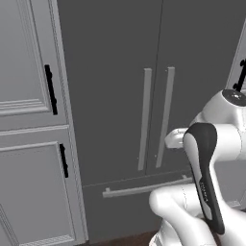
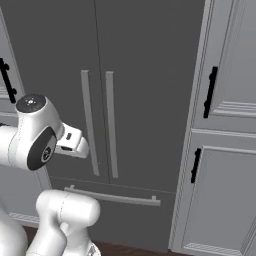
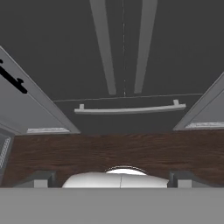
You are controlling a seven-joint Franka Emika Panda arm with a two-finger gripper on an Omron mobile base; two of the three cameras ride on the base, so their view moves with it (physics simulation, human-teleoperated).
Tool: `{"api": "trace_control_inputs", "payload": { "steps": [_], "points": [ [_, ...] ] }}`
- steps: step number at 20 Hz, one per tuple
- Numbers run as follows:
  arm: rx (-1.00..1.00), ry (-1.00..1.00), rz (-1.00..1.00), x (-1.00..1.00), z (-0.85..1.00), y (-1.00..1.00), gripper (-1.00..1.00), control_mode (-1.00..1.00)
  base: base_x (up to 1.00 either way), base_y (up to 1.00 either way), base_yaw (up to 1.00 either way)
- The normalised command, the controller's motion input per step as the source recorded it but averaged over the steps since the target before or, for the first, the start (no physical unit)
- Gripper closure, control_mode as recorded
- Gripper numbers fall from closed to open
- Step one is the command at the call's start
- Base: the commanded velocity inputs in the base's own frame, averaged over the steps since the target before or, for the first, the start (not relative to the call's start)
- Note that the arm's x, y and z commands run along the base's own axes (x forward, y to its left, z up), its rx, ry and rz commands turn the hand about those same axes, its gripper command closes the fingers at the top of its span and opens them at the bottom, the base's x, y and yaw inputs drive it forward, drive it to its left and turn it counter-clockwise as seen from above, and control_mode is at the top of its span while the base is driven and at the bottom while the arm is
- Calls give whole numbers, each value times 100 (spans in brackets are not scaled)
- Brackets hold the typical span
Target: Grab a lemon wedge from the fridge and one ice cube from the ice bowl, and put them in the glass of lemonade.
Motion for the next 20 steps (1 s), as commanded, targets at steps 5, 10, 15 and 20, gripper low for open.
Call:
{"api": "trace_control_inputs", "payload": {
  "steps": [5, 10, 15, 20],
  "points": [
    [0, 0, 0, 0, 0, 0, -100, 100, -57, -32, -2],
    [0, 0, 0, 0, 0, 0, -100, 100, -41, -41, -8],
    [0, 0, 0, 0, 0, 0, -100, 100, -1, -4, -1],
    [0, 0, 0, 0, 0, 0, -100, 100, -54, 0, 2]
  ]
}}
